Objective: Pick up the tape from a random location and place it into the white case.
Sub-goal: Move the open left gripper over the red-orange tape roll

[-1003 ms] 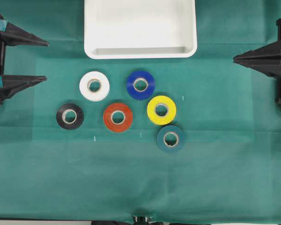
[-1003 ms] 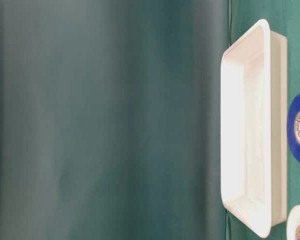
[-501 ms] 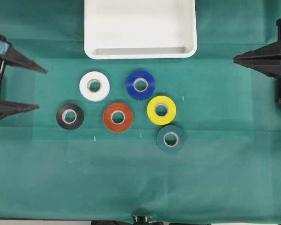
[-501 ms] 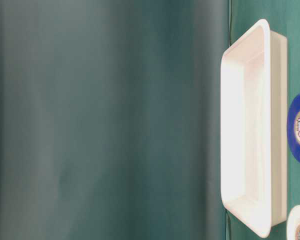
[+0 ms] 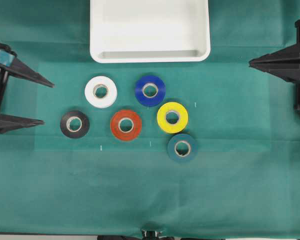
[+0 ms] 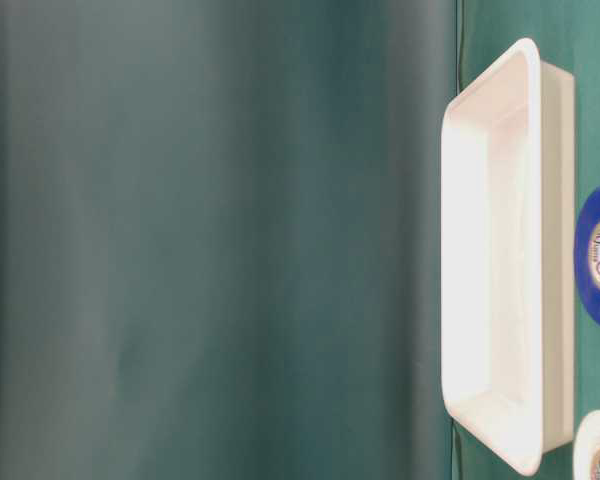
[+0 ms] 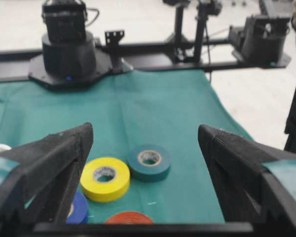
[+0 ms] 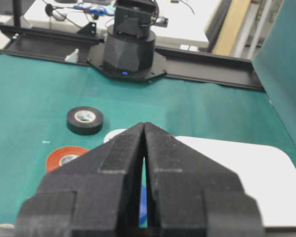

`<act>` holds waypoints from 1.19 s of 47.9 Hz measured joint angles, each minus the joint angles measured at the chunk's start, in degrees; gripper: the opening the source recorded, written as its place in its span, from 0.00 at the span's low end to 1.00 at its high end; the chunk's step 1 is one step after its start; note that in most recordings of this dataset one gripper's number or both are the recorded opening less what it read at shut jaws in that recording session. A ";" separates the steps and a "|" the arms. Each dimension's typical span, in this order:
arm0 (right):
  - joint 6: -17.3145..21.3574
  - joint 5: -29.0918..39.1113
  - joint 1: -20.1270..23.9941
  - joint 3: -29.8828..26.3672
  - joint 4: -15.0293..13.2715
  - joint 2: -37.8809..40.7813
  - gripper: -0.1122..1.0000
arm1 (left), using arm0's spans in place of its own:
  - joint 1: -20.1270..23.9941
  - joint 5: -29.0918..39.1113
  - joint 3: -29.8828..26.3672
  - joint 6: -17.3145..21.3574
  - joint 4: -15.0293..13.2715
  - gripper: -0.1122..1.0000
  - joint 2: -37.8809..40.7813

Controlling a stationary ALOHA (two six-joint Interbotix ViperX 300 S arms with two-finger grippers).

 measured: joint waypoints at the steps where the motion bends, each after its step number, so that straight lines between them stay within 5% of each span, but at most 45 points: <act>1: 0.00 0.00 0.00 0.00 0.00 0.09 0.10 | 0.00 -0.09 -0.35 0.00 0.00 0.96 0.88; 35: 0.00 0.00 0.00 -0.09 0.00 0.09 0.10 | 1.76 -1.32 -17.75 2.90 0.09 0.96 26.28; 57: 0.00 0.00 0.00 -0.09 0.00 0.09 0.10 | 1.76 -0.97 -21.45 3.87 0.00 0.96 29.62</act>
